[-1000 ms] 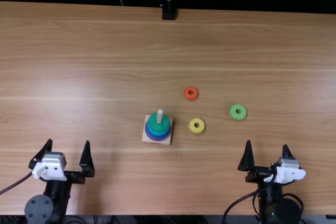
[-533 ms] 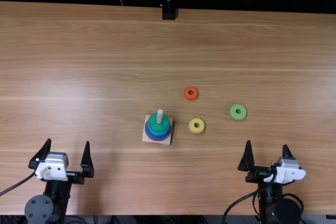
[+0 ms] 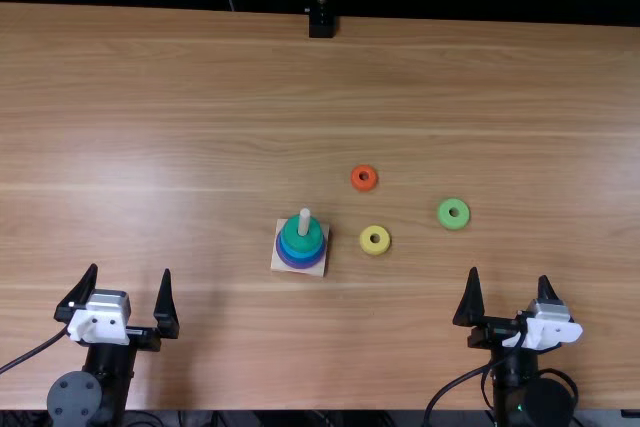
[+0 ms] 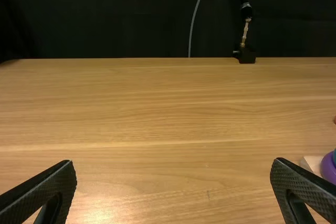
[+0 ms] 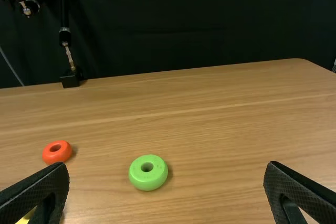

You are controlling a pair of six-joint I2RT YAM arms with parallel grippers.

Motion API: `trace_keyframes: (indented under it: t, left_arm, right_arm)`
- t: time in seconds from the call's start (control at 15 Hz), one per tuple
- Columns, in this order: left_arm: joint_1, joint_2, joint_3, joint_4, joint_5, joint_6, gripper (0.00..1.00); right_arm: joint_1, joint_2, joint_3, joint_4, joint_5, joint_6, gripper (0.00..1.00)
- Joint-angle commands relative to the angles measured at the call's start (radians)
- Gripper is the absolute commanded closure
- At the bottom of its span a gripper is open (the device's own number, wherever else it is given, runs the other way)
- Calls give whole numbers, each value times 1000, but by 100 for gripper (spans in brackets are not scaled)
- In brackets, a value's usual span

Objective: Build the Hanoi tower: stack the rings onto the peg from bottom to top in this color order: purple, dark blue, light blue, dark green, light green, yellow, orange.

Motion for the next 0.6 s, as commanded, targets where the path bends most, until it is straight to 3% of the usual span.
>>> trace_keyframes:
  t: [0.0, 0.07, 0.13, 0.2, 0.53]
  left_arm:
    - [7, -11, -37, -5, -8, 14, 0]
    - [7, -11, -37, -5, -8, 14, 0]
    - [7, -11, -37, -5, -8, 14, 0]
    - [7, -11, -37, -5, -8, 14, 0]
    - [7, -11, -37, -5, -8, 14, 0]
  right_arm:
    - [-9, -12, -4, 3, -1, 1, 0]
    - [-9, -12, -5, 3, -1, 1, 0]
    - [-9, -12, -4, 1, 9, 19, 0]
    - [-9, -12, -5, 3, 5, 36, 0]
    - [-7, -12, 7, 38, 5, 36, 0]
